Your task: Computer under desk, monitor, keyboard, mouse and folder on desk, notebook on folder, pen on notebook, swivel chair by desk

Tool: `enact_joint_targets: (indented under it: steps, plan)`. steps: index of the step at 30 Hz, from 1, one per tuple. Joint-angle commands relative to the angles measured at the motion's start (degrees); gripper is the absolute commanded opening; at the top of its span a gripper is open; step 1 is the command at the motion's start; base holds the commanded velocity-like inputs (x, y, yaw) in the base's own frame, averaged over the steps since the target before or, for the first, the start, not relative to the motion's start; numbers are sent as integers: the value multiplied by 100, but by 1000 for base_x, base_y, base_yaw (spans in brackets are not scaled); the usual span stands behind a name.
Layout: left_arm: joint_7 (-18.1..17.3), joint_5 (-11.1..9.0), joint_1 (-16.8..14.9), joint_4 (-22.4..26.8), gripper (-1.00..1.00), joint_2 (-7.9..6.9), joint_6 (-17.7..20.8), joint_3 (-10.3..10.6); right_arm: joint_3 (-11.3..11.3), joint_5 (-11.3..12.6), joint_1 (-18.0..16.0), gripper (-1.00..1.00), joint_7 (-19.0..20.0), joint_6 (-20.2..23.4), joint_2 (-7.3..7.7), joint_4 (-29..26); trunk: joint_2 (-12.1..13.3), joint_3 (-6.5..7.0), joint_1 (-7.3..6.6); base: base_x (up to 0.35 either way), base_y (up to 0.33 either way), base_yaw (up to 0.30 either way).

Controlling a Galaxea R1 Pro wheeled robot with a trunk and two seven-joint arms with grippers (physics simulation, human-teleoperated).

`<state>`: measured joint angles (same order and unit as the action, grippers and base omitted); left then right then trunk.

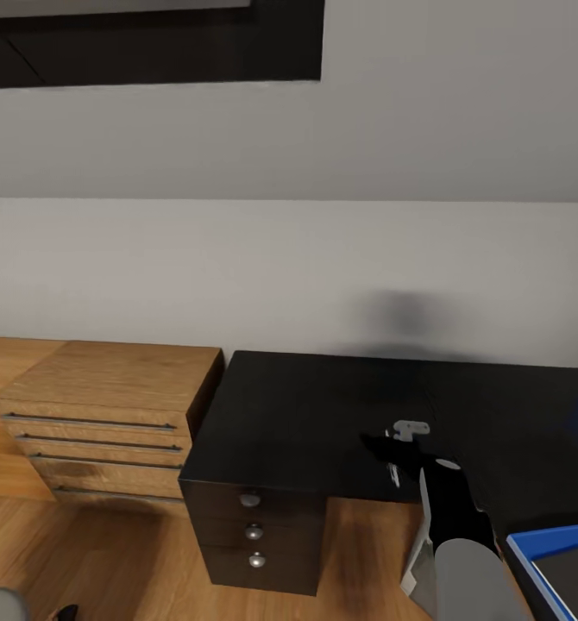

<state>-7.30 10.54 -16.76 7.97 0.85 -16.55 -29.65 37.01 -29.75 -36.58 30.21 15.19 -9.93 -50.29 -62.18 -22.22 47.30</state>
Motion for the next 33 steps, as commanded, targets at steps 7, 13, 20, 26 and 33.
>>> enact_joint_targets:
  steps: [7,13,20,26,33]
  plan:
    - [-17,54,-3,3,100,-1,-14,-50,-253,-66,-11,100,-591,94,-7,-81,-4,-7,0,0,-138,3]
    - [-17,53,-3,3,100,-10,-14,-55,-909,-31,-47,100,-1816,603,-7,-114,-4,-7,0,0,-22,0]
    - [-17,46,-3,3,100,-20,-14,-58,-1198,-9,-344,100,-2400,1187,-7,-94,-4,-7,0,0,-4,0]
    - [-17,45,-3,3,100,-23,-14,-59,-1250,-17,-764,100,-2504,1892,-7,189,-4,-7,0,0,0,0]
    - [-16,45,-3,3,100,-30,-14,-59,-1251,-18,-980,100,-2532,2320,-7,682,-4,-7,0,1,0,0]
